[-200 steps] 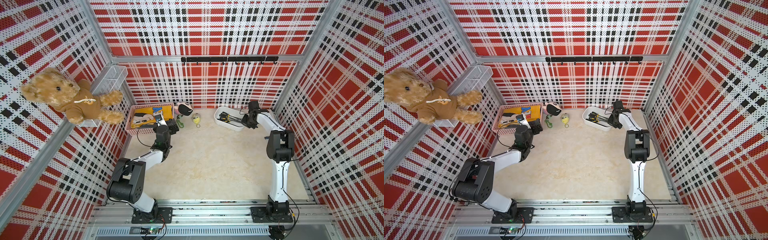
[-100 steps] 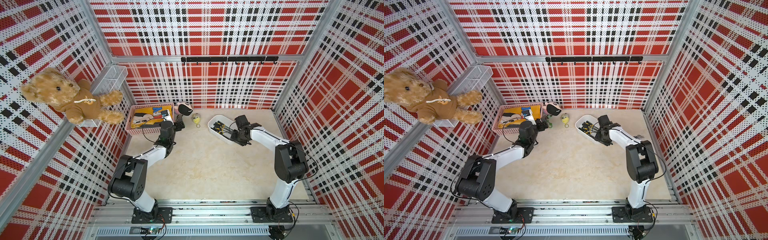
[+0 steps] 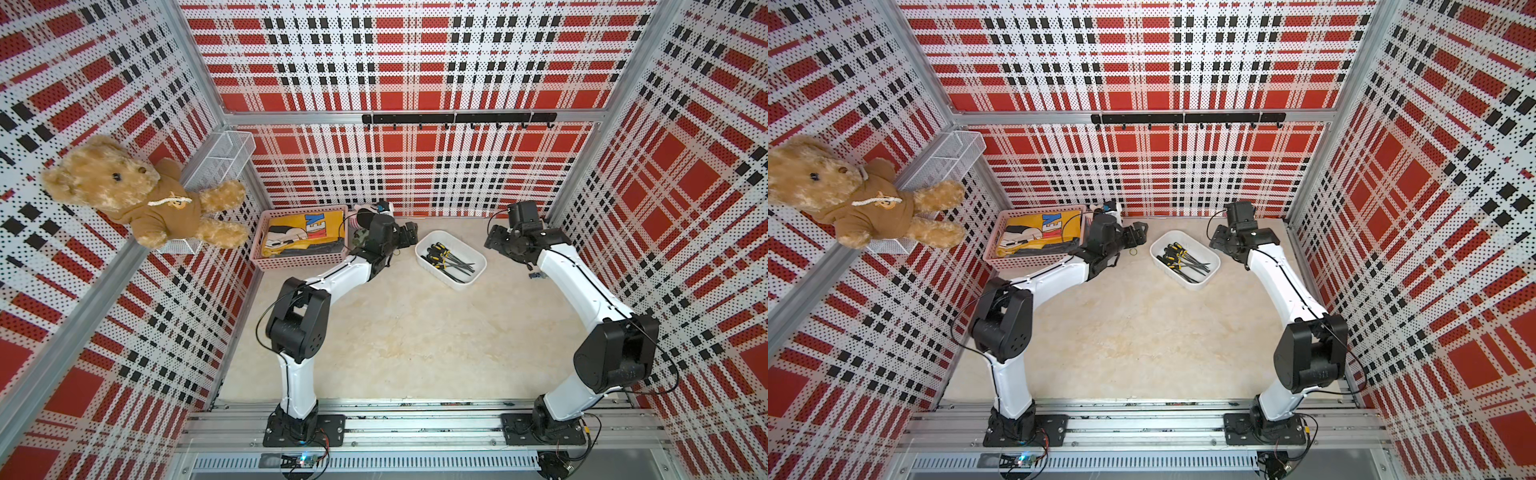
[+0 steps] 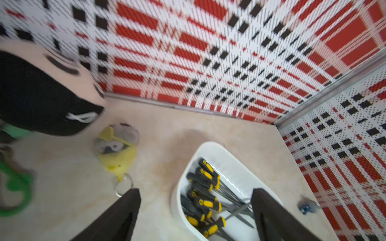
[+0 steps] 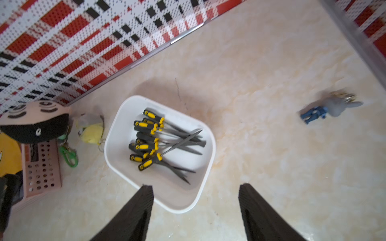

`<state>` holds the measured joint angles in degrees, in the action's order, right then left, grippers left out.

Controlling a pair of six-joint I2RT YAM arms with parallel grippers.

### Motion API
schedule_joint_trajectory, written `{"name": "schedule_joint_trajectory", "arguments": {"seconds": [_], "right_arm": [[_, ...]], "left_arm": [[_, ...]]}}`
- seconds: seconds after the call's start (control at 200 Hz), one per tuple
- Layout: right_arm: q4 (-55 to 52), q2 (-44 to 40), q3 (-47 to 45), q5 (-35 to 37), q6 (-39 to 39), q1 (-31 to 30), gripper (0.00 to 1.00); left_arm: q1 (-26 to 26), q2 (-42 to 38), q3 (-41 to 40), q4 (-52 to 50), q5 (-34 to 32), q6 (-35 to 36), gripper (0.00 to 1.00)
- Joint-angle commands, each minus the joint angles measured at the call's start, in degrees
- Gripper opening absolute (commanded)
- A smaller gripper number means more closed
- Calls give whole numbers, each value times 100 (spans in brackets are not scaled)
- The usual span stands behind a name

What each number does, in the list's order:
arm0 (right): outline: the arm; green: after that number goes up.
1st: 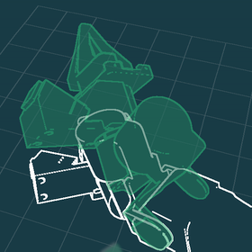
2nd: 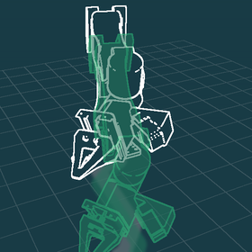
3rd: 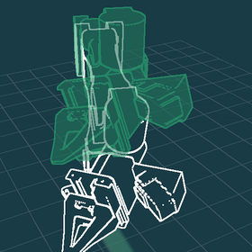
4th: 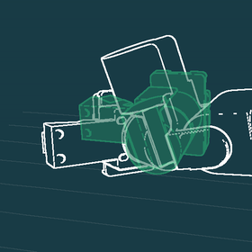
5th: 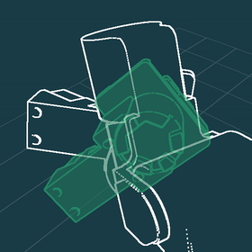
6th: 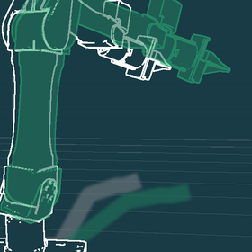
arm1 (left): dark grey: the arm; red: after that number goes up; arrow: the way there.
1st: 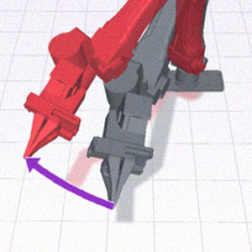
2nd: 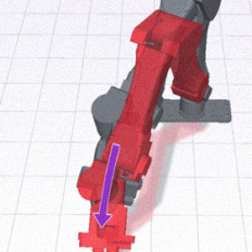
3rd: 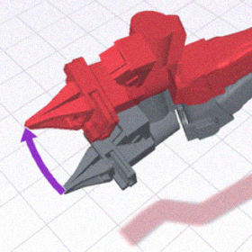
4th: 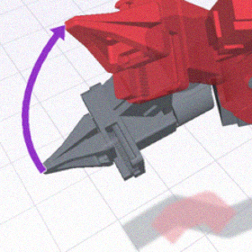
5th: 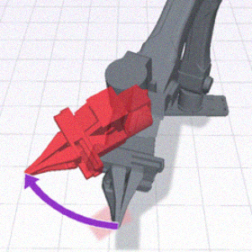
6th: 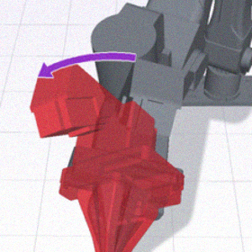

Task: Take the file tool out of the storage box
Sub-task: Move the storage box to the center of the board.

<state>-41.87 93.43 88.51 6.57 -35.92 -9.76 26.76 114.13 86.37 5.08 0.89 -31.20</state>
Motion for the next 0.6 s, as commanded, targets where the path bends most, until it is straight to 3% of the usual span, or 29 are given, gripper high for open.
{"name": "schedule_joint_trajectory", "arguments": {"seconds": [0.0,0.165,0.596], "right_arm": [[-321,-21,90,-2,384,124,74],[-383,-34,70,-127,686,262,75],[-152,-60,-492,-664,919,553,75]], "left_arm": [[67,464,644,-1398,769,-667,89],[243,1111,1538,-2108,1045,-1057,93],[504,1796,1928,-2507,1151,-1539,87]]}}
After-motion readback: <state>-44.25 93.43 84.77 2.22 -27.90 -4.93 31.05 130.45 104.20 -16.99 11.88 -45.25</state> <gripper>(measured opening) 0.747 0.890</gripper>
